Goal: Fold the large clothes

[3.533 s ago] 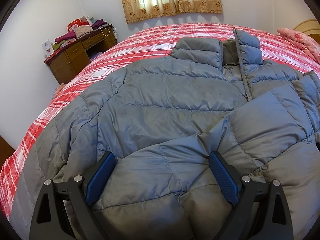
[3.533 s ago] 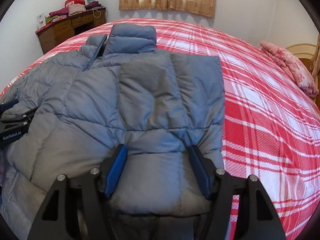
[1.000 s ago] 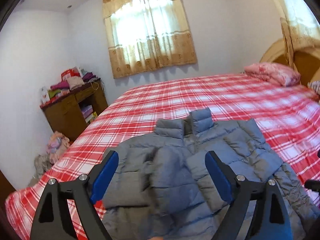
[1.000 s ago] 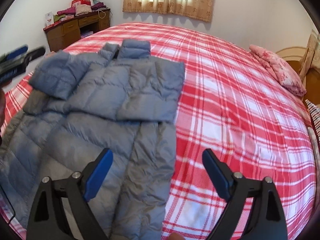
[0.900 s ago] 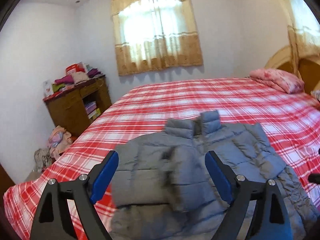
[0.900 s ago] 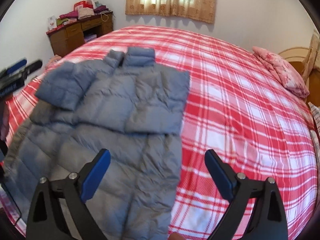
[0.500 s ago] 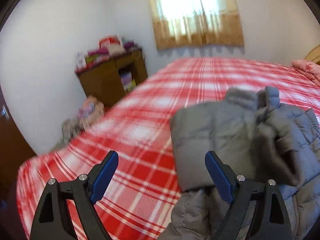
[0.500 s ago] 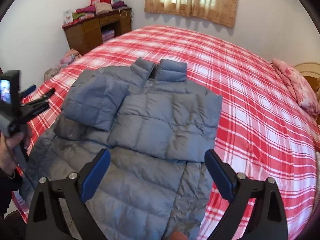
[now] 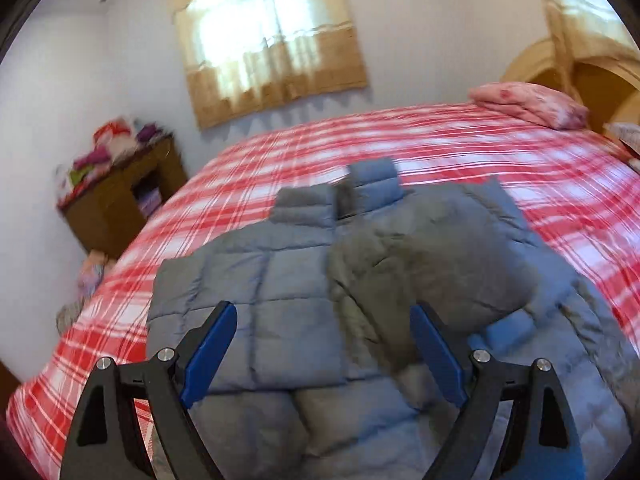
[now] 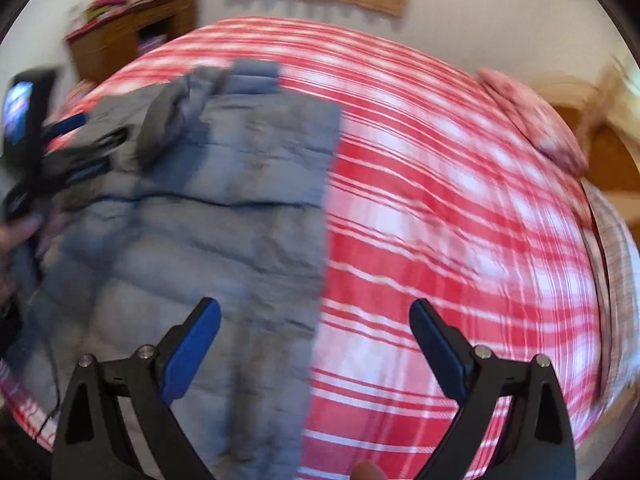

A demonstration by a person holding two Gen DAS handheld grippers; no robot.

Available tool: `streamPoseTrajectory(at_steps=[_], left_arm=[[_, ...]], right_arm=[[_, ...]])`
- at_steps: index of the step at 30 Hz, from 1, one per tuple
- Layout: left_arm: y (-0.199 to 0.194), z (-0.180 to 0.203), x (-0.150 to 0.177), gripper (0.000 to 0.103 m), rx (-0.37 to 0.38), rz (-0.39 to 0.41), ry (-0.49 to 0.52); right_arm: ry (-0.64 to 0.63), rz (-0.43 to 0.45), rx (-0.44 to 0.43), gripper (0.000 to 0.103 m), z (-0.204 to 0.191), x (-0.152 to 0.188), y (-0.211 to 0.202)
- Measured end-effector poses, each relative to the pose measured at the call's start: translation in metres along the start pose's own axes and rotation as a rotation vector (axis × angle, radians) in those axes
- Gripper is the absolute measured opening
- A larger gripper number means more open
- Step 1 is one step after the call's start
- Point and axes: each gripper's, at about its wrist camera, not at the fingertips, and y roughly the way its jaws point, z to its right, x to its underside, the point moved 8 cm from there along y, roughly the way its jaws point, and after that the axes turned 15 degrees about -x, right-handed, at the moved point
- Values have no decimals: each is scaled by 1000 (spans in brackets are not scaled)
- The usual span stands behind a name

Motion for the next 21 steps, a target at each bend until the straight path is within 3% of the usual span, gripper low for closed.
streamPoseTrajectory(at_steps=[5,8,11,13,15,18,21], left_arm=[[-9,-38,7,89,-45,7,-16],[3,-86,6,89,-149,-7,-50],[25,-138,12,89,-295,-58,-88],[45,-162,20,89,-327,-131,-127],[63,-178,31,89,-350,-182,-179],[76,-180,45,89,-369,-201,-197],[82,-172,57,89,-348,-212,-210]], right_arm=[[49,-22,-12,97,24,22,-10],[65,3,-44,97,24,13,-24],[111,35,-154,97,0,-13,-32],[165,50,-279,97,-23,-30,-28],[154,63,-352,97,-53,-55,-8],[101,132,-343,97,-81,-92,34],[72,124,-326,97,-100,-118,89]])
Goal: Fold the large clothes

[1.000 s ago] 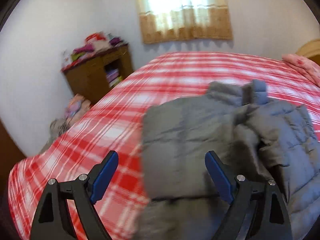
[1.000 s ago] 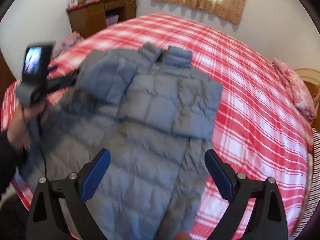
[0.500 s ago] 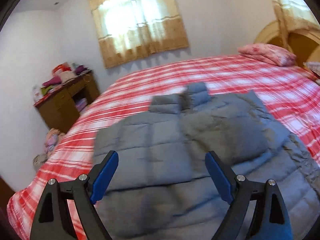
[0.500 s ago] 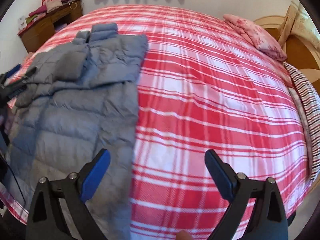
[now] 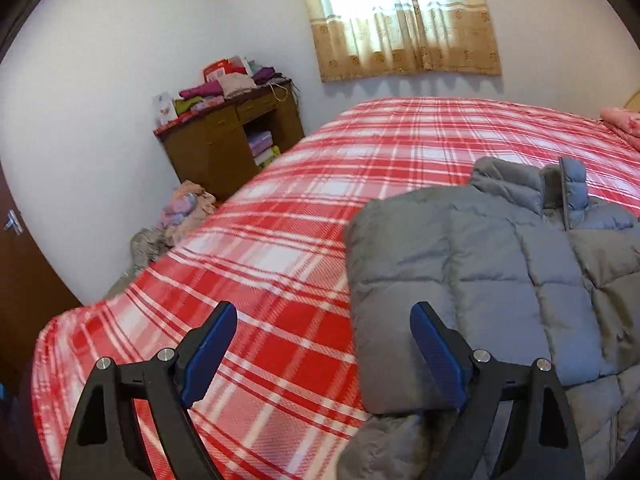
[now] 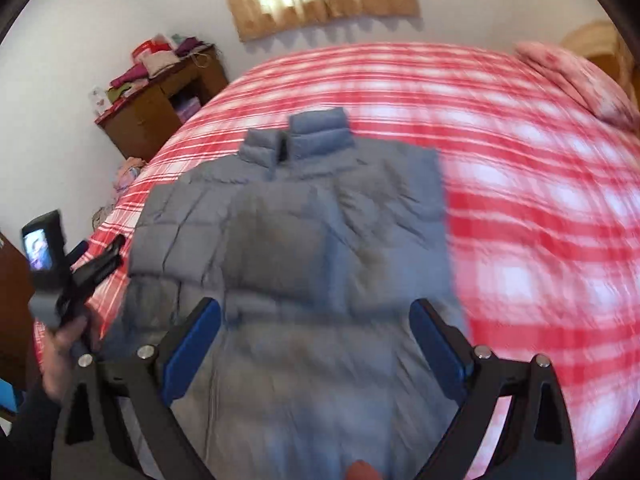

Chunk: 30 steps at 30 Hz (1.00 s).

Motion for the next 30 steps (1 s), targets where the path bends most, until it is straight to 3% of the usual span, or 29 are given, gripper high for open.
streamPoseTrajectory(at_steps=[3,6,7,8,11,13,20,22,24,25,30], left_arm=[[8,-7,10,89,-24,-12,-10],[19,-18,18,89,-25,-49,-50],[24,-20,21,89,-18,-66,-61],[27,-21,24,89,-13,-79,-68],[30,-24,26,89,-22,-87,-79],[30,-25,27,89,-31,-81,-77],[40,-17,44,89,-53,-127,-31],[41,-17,46,89,-48,-139,-25],[38,-17,45,89,-42,-134,-18],[36,-17,42,89,-39,-130,-11],[13,-24,5,89,5,-67,-28]], right_arm=[[-14,-14,70,95,9,-8,39],[27,-19,27,92,23,-8,64],[40,-24,3,77,26,-8,67],[52,-36,-43,44,28,-5,71],[5,-21,-43,22,24,-1,63],[-25,-3,-15,18,23,-2,52],[-24,42,146,16,61,-1,20],[3,30,132,17,70,2,23],[36,14,93,30,76,6,28],[42,8,90,45,78,7,29],[3,-44,171,46,90,10,1]])
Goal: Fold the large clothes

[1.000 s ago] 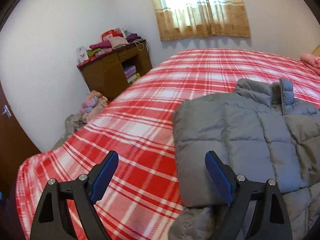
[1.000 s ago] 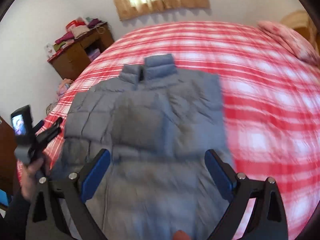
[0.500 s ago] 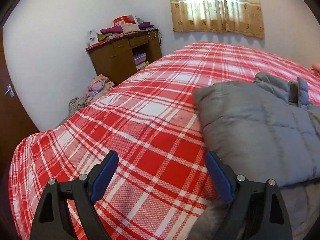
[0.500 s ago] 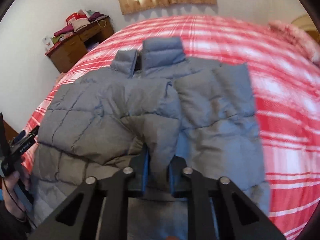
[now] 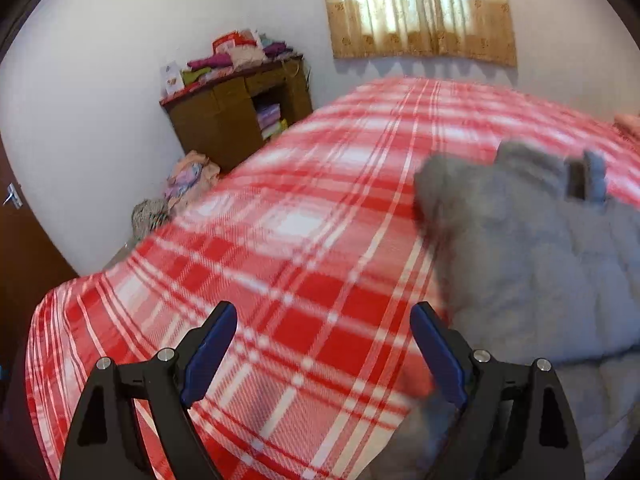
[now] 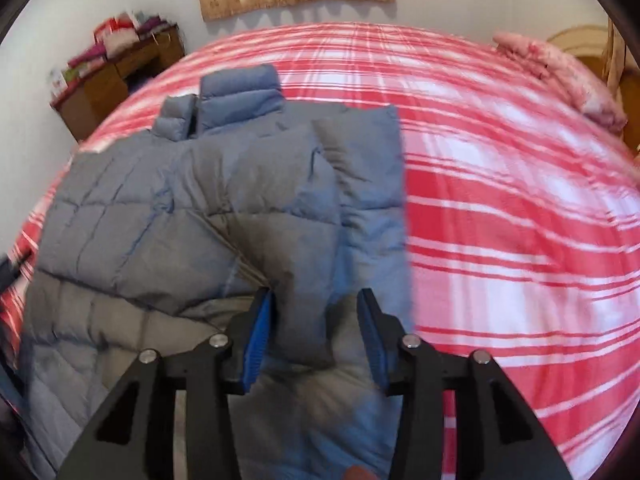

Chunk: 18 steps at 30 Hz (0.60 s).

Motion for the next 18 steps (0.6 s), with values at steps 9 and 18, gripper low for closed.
streamPoseTrajectory(at_steps=[9,18], left_arm=[[-30,74,-54,89,197,59,-14],[17,137,-14,89,95,24,140]], right_arm=[[39,179,-114,42,-14,-53,-41],[-10,144,-100,29,-19,-48,54]])
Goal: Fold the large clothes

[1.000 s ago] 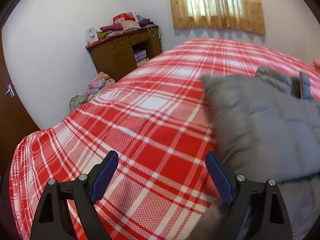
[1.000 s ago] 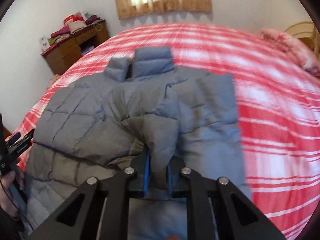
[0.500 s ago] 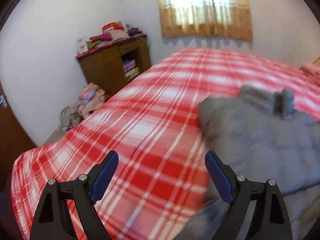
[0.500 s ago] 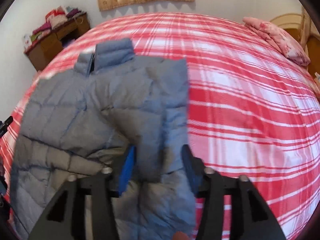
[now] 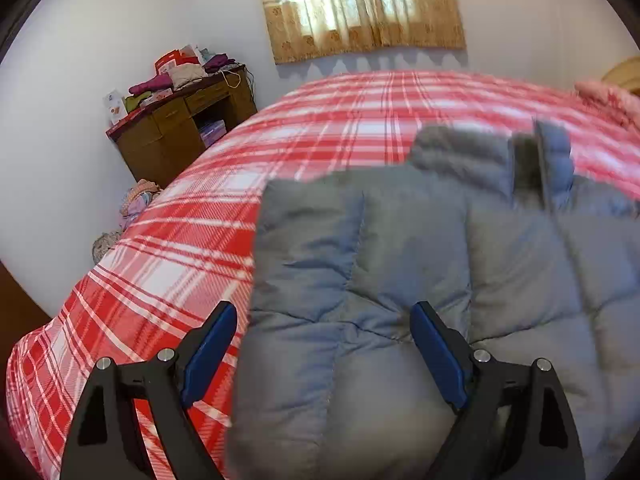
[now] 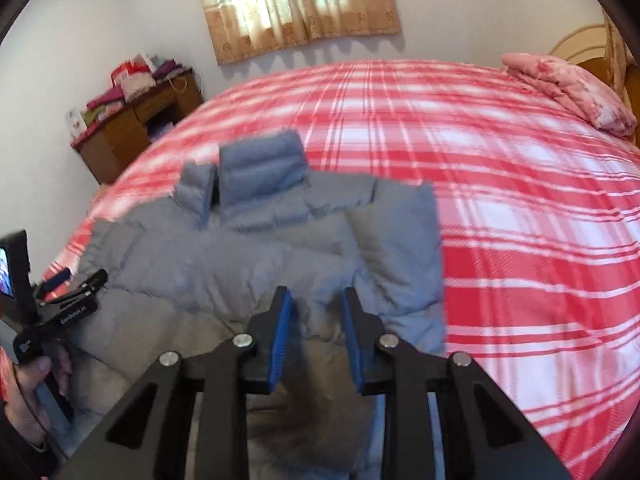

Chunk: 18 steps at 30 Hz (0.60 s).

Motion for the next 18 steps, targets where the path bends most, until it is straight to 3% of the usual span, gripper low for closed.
streamPoseTrajectory(at_steps=[5,18], left_arm=[[6,3,8,89,20,-16,-2],[14,11,13,91,32,-55,7]], right_arm=[[21,0,-22,29,12,20,7],[13,1,-16,29,10,24,15]])
